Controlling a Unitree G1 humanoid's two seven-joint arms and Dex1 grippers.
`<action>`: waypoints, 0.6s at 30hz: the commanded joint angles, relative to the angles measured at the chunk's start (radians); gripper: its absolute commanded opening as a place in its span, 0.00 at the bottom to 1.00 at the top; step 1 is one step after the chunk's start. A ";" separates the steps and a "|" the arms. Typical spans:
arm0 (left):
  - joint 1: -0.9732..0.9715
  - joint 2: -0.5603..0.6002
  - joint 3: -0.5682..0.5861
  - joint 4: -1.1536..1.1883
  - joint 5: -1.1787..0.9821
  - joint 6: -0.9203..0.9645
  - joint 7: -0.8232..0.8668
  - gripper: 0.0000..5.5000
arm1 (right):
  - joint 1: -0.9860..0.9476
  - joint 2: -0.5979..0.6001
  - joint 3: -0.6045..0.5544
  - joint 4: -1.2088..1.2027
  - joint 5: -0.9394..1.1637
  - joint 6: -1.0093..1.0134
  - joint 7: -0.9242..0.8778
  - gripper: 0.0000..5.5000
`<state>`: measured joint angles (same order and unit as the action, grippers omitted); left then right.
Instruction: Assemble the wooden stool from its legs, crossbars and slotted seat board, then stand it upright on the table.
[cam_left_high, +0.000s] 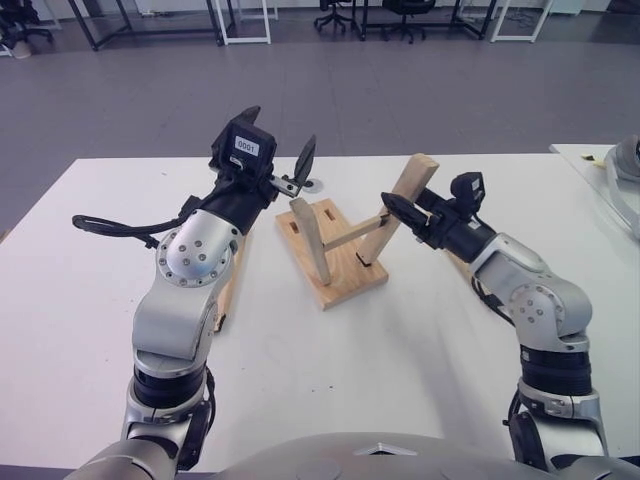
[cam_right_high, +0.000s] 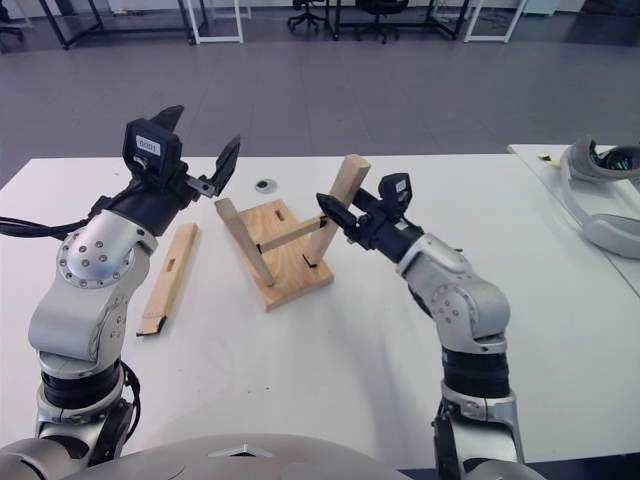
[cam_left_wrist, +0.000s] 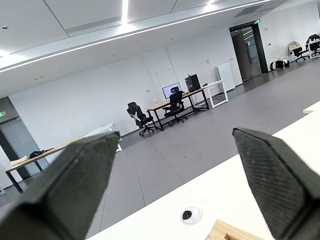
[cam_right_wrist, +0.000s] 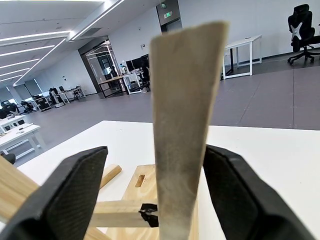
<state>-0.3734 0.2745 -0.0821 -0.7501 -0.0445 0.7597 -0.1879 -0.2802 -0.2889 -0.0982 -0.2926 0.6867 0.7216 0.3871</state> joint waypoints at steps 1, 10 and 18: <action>0.039 -0.011 -0.019 0.016 -0.002 -0.013 -0.002 0.76 | -0.012 0.060 0.113 0.000 -0.132 -0.022 -0.107 0.62; 0.126 0.029 -0.081 0.098 0.070 -0.128 -0.001 0.76 | 0.058 -0.080 0.310 -0.039 -0.402 -0.137 -0.051 0.62; 0.142 0.005 -0.066 0.222 0.106 -0.274 0.028 0.76 | 0.081 -0.089 0.343 -0.067 -0.441 -0.210 0.006 0.62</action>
<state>-0.2714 0.2805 -0.1317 -0.6028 0.0495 0.4648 -0.1482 -0.2265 -0.3736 0.1842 -0.3371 0.2646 0.5036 0.3438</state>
